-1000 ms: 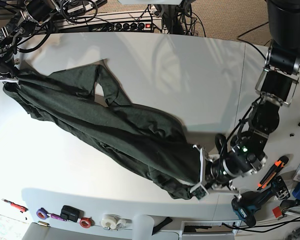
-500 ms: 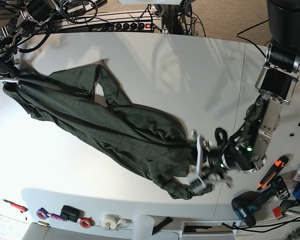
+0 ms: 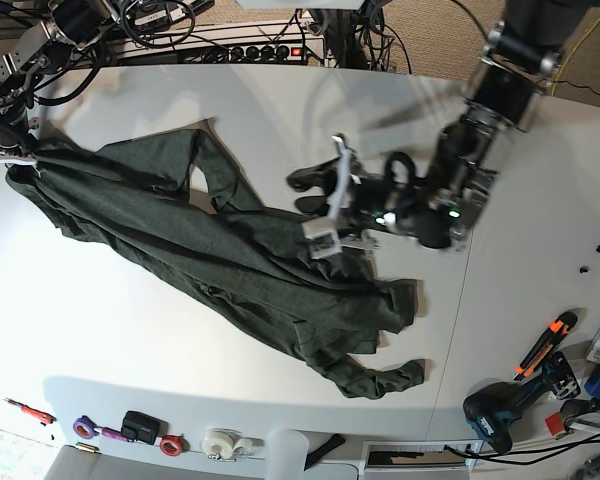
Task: Layout the t-shirt on the table in an organized manner, then fold the t-shirt properly
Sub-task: 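Move the left gripper over the shirt and grasp the other sleeve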
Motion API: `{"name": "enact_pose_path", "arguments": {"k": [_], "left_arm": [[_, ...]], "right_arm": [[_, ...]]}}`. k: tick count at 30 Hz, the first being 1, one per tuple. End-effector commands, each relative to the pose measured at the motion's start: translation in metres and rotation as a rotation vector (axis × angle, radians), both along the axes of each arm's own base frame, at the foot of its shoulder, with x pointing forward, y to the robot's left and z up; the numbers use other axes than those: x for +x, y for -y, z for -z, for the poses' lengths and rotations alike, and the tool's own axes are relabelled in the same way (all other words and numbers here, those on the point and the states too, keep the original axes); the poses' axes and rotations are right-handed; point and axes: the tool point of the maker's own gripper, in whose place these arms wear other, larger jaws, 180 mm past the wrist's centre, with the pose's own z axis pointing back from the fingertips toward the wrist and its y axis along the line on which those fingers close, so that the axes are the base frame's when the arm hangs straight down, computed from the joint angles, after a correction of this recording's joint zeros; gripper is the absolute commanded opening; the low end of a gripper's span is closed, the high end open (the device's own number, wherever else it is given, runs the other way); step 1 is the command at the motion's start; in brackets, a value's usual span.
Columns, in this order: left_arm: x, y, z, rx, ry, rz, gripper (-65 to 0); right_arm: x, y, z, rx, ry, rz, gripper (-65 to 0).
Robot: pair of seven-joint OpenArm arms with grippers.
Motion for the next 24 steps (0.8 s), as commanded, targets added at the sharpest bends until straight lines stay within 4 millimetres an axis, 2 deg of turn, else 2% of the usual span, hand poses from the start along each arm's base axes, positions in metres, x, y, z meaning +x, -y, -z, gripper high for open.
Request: {"name": "enact_pose_path", "arguments": {"k": [1, 5, 10, 13, 17, 24], "left_arm": [[0.01, 0.01, -0.018, -0.044, 0.065, 0.004, -43.4], [0.007, 0.036, -0.011, 0.028, 0.208, 0.092, -43.4], [-0.021, 0.06, 0.015, 0.152, 0.386, 0.286, -43.6], [-0.016, 0.069, 0.023, 0.209, 0.509, 0.254, -43.6], [-0.007, 0.074, 0.023, 0.25, 0.628, 0.23, -43.6], [0.0, 0.079, 0.024, 0.255, 0.682, 0.23, -43.6]], "right_arm": [[0.008, 0.01, -0.021, -0.051, 0.054, -0.003, -65.0], [0.008, 0.01, -0.021, -0.051, 0.054, -0.003, -65.0], [0.008, 0.01, -0.021, -0.051, 0.054, -0.003, -65.0], [0.008, 0.01, -0.021, -0.051, 0.054, -0.003, -65.0], [0.008, 0.01, -0.021, -0.051, 0.054, -0.003, -65.0], [0.008, 0.01, -0.021, -0.049, 0.052, -0.004, -65.0]]}}
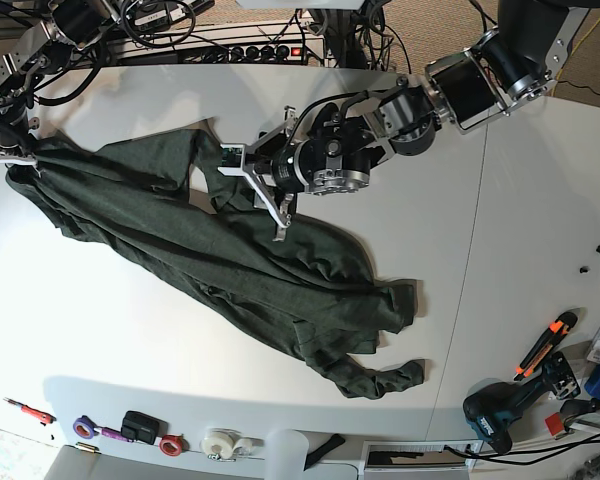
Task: Layout the t-shirt on the table in an organized manner, then fold the t-shirt properly
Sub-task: 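Move the left gripper over the shirt and grasp the other sleeve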
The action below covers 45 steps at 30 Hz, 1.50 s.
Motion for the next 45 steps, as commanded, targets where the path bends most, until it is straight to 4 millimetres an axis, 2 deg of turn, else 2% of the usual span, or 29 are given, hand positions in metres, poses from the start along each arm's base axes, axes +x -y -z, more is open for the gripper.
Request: {"name": "enact_pose_path", "arguments": {"k": [1, 13, 22, 31, 34, 41, 43, 45], "left_arm": [[0.008, 0.01, -0.014, -0.041, 0.025, 0.004, -43.6], [0.012, 0.029, 0.014, -0.002, -0.014, -0.006, -43.6], [0.036, 0.015, 0.019, 0.051, 0.014, -0.031, -43.6], [0.032, 0.018, 0.018, 0.025, -0.026, -0.035, -57.8], [0.032, 0.018, 0.018, 0.024, -0.026, -0.035, -65.0], [0.026, 0.027, 0.012, -0.049, -0.079, -0.044, -65.0], [0.019, 0.032, 0.008, -0.08, -0.123, -0.034, -65.0], [0.003, 0.038, 0.002, -0.088, -0.176, 0.028, -65.0]], "right_arm": [[0.008, 0.009, -0.021, -0.049, 0.051, -0.004, -65.0], [0.008, 0.009, -0.02, -0.047, 0.049, -0.005, -65.0], [0.008, 0.009, -0.021, -0.049, 0.051, -0.005, -65.0], [0.008, 0.01, -0.021, -0.05, 0.053, -0.004, -65.0], [0.008, 0.01, -0.021, -0.05, 0.054, -0.004, -65.0], [0.008, 0.01, -0.022, -0.053, 0.057, -0.004, -65.0], [0.008, 0.01, -0.022, -0.054, 0.058, -0.004, -65.0], [0.008, 0.01, -0.022, -0.055, 0.058, -0.004, -65.0]]}}
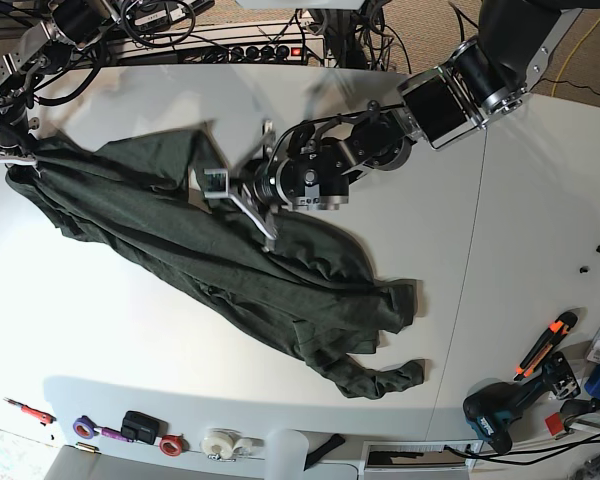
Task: Layout the t-shirt on the table in an organized manner, then fold the t-shirt properly
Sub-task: 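Move the left gripper over the shirt and grasp the other sleeve, then hold the sleeve with the left gripper and adjust its position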
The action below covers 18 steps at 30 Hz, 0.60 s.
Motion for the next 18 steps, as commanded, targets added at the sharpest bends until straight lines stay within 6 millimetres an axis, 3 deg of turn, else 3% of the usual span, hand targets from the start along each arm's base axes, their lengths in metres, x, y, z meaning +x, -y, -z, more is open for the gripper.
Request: {"name": "enact_pose_path", "arguments": {"k": [1, 6, 10, 14, 18], "left_arm": [[-0.005, 0.014, -0.021, -0.062, -0.007, 0.042, -65.0], [-0.055, 0.033, -0.061, -0.166, -0.129, 0.227, -65.0], [-0.076, 0.039, -0.089, -0.219, -0.164, 0.282, -65.0], [-0.092, 0.041, -0.096, -0.248, -0.194, 0.301, -65.0], [-0.106, 0.04, -0.087, -0.243, -0.235, 0.296, -65.0]], "right_arm": [[0.008, 0.01, -0.022, -0.052, 0.055, -0.004, -65.0], [0.008, 0.01, -0.022, -0.053, 0.056, -0.003, -65.0], [0.008, 0.01, -0.022, -0.053, 0.057, -0.003, -65.0], [0.008, 0.01, -0.022, -0.055, 0.058, -0.003, -65.0], [0.009, 0.01, -0.023, -0.057, 0.061, -0.003, -65.0]]}}
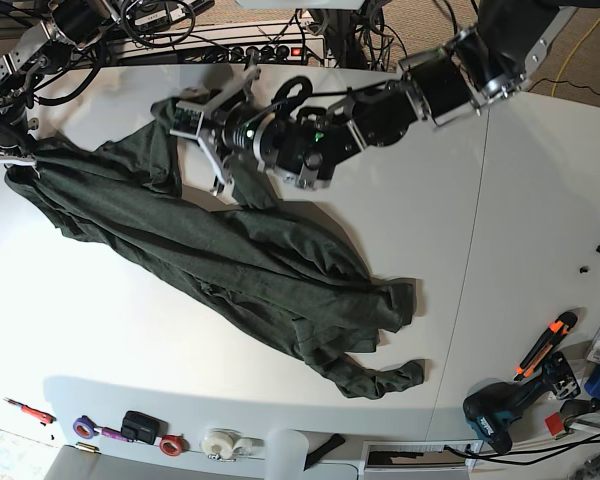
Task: Layout the t-shirt on the table in an organized manner, then fold the t-shirt properly
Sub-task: 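Hold the sleeve with the left gripper and adjust its position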
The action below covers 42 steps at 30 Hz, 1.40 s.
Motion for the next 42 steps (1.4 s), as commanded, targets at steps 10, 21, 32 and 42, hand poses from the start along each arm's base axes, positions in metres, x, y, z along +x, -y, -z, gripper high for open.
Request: {"name": "enact_pose_path", "arguments": {"k": [10, 21, 32, 42], "left_arm": [[0.051, -0.008, 0.009, 0.103, 0.271, -0.137, -34.1], [0.104, -0.026, 0.004, 0.154, 0.521, -0.256, -37.4], [0.133, -0.077, 0.034, 0.264, 0.578, -0.263, -37.4], [0.137, -0.085, 0.061, 0.281, 0.545, -0.245, -37.4]], "right_arm": [[0.008, 0.01, -0.021, -0.051, 0.054, -0.004, -65.0], [0.008, 0.009, -0.021, -0.049, 0.05, -0.004, -65.0], [0.007, 0.009, -0.02, -0.046, 0.048, -0.005, -65.0], [0.007, 0.009, -0.02, -0.044, 0.045, -0.006, -65.0]]}}
